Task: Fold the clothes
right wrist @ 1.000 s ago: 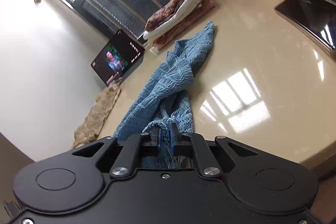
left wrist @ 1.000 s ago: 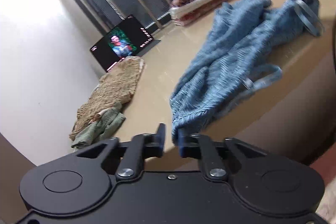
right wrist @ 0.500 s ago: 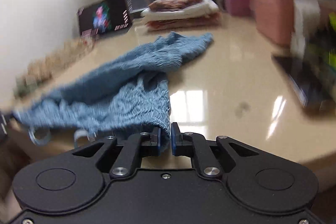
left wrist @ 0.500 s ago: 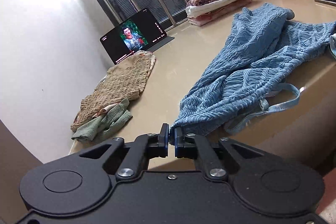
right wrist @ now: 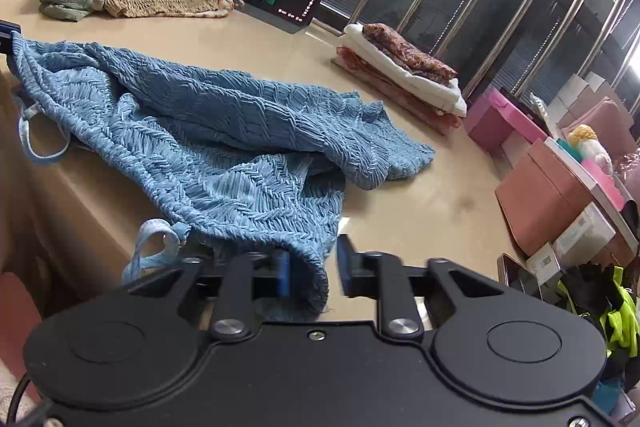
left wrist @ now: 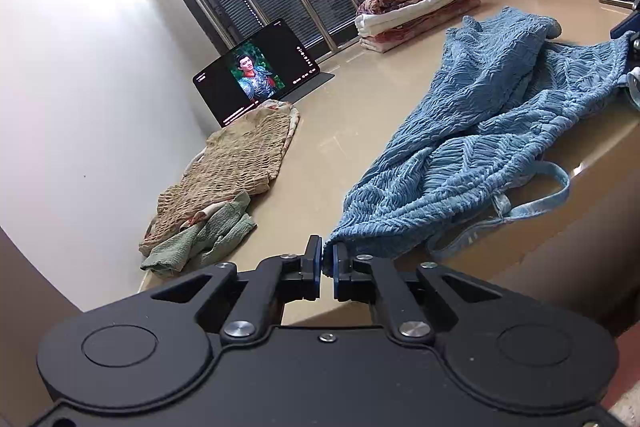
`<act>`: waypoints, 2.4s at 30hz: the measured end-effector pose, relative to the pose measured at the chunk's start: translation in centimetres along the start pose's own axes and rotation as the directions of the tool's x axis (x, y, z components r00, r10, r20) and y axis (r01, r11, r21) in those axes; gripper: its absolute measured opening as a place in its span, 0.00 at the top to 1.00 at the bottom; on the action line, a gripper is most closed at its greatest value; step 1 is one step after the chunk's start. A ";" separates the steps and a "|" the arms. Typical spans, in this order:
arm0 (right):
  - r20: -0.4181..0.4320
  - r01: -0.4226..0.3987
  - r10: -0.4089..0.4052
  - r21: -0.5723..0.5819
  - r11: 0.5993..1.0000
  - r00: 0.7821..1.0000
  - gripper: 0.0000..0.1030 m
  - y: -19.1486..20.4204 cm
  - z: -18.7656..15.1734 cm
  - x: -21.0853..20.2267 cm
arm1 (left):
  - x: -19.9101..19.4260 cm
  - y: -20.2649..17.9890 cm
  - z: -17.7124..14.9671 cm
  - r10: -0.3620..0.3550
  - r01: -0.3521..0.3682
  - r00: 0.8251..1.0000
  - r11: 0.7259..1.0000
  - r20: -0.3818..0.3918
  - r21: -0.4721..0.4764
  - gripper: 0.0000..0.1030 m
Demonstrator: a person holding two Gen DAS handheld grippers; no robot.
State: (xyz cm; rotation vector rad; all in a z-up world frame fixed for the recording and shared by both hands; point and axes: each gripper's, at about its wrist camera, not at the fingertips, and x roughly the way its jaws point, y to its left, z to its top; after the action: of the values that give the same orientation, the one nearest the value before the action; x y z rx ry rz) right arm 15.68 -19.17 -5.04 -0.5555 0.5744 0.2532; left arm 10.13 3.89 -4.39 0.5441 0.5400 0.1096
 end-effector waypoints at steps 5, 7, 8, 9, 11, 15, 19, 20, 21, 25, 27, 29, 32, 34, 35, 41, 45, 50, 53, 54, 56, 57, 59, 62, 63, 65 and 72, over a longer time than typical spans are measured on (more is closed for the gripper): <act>-0.015 0.025 -0.024 0.078 0.997 1.000 0.97 -0.6 -0.2 0.3 | 0.5 0.2 -0.1 -0.005 0.004 1.000 1.000 -0.020 -0.023 0.93; 0.006 0.009 -0.010 0.158 0.987 1.000 0.97 -1.7 -0.4 0.0 | 0.7 0.2 0.0 -0.006 0.005 1.000 0.999 -0.027 -0.036 0.93; 0.020 -0.006 0.002 0.199 0.980 1.000 0.97 -2.2 -0.4 -0.2 | 0.8 0.1 0.1 -0.006 0.004 1.000 0.999 -0.030 -0.041 0.93; 0.039 -0.030 0.021 0.241 0.970 0.999 0.97 -2.7 -0.3 -0.5 | 0.9 0.0 0.1 -0.005 0.003 0.999 0.999 -0.034 -0.045 0.93; 0.080 -0.076 0.053 0.320 0.945 0.995 0.97 -3.6 -0.1 -1.0 | 1.3 -0.2 0.3 0.004 -0.007 0.999 0.998 -0.046 -0.066 0.92; 0.190 -0.176 0.099 0.452 0.874 0.977 0.97 -5.5 0.6 -2.2 | 1.9 -0.5 0.6 0.049 -0.057 0.997 0.990 -0.062 -0.131 0.61; 0.288 -0.233 0.079 0.554 0.800 0.954 0.98 -7.9 1.2 -3.5 | 2.1 -0.6 0.7 0.099 -0.106 0.994 0.983 -0.055 -0.149 0.41; 0.297 -0.238 0.074 0.567 0.788 0.952 0.98 -8.4 1.2 -3.6 | 2.1 -0.6 0.7 0.106 -0.114 0.993 0.982 -0.054 -0.154 0.41; 0.306 -0.244 0.069 0.580 0.777 0.950 0.98 -8.9 1.2 -3.7 | 2.1 -0.6 0.7 0.113 -0.120 0.992 0.980 -0.054 -0.158 0.41; 0.272 -0.201 0.033 0.618 0.760 0.962 0.98 -9.7 0.3 -3.0 | 2.1 -0.8 0.6 0.138 -0.145 0.989 0.976 -0.054 -0.163 0.40; 0.239 -0.186 0.036 0.642 0.744 0.970 0.98 -10.0 -0.7 -2.3 | 1.9 -1.2 0.6 0.154 -0.159 0.987 0.976 -0.046 -0.150 0.40; 0.205 -0.165 0.035 0.662 0.731 0.978 0.98 -10.1 -1.5 -1.6 | 1.7 -1.9 0.5 0.179 -0.182 0.983 0.976 -0.034 -0.123 0.40; 0.160 -0.129 0.024 0.686 0.716 0.987 0.98 -10.3 -2.6 -0.8 | 1.2 -3.1 0.4 0.220 -0.220 0.976 0.973 -0.004 -0.071 0.33; 0.139 -0.112 0.019 0.702 0.704 0.990 0.98 -10.4 -3.2 -0.5 | 0.8 -3.8 0.4 0.232 -0.231 0.973 0.972 0.015 -0.045 0.31; 0.133 -0.107 0.018 0.707 0.699 0.991 0.98 -10.5 -3.4 -0.4 | 0.6 -4.0 0.4 0.235 -0.234 0.972 0.971 0.023 -0.035 0.30; 0.120 -0.094 0.009 0.731 0.676 0.993 0.98 -10.5 -4.1 -0.2 | 0.2 -4.6 0.5 0.230 -0.229 0.972 0.973 0.039 -0.020 0.30; 0.111 -0.081 -0.004 0.748 0.659 0.994 0.98 -10.7 -4.4 0.0 | 0.3 -3.9 0.4 0.197 -0.195 0.980 0.980 0.041 -0.045 0.31; 0.087 -0.078 0.022 0.711 0.698 0.996 0.98 -9.8 -4.2 0.2 | 0.3 -3.8 0.4 0.158 -0.158 0.985 0.987 0.075 -0.003 0.50; 0.079 -0.079 0.033 0.701 0.709 0.996 0.97 -9.5 -4.4 0.3 | 0.3 -4.1 0.3 0.067 -0.070 0.995 0.996 0.068 0.045 0.89; 0.077 -0.079 0.035 0.702 0.707 0.996 0.97 -9.5 -4.5 0.4 | 0.3 -4.0 0.3 0.029 -0.032 0.998 0.999 0.055 0.043 0.92; 0.065 -0.076 0.042 0.698 0.712 0.997 0.97 -9.4 -4.7 0.5 | 0.2 -3.8 0.3 0.013 -0.015 0.998 0.999 0.060 0.039 0.92; 0.059 -0.074 0.046 0.694 0.716 0.997 0.97 -9.3 -4.9 0.6 | 0.1 -3.7 0.3 0.016 -0.019 0.998 0.999 0.068 0.036 0.92; 0.040 -0.065 0.051 0.681 0.729 0.998 0.93 -9.1 -5.1 0.8 | 0.1 -3.0 0.5 0.008 -0.008 0.998 1.000 0.066 -0.002 0.92; 0.023 -0.031 0.021 0.663 0.748 1.000 0.87 -8.6 -5.6 0.8 | 0.4 -1.3 0.9 -0.041 0.046 0.998 0.993 0.043 -0.109 0.92; 0.023 -0.027 0.016 0.657 0.753 1.000 0.87 -8.4 -5.6 0.7 | 0.5 -0.8 1.0 -0.056 0.061 0.998 0.988 0.038 -0.143 0.92; 0.023 -0.030 0.020 0.640 0.768 1.000 0.87 -8.1 -5.6 0.8 | 0.7 0.1 1.3 -0.072 0.077 0.997 0.979 0.032 -0.187 0.92; 0.004 -0.043 0.053 0.626 0.778 0.999 0.84 -8.7 -5.3 1.2 | 1.6 2.4 2.0 -0.092 0.090 0.996 0.963 0.005 -0.256 0.92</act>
State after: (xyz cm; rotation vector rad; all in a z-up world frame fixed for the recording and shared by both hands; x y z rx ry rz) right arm 17.50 -29.23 -5.78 0.1121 0.6457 0.0909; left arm 12.63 5.40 -2.50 0.2666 0.5474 0.0920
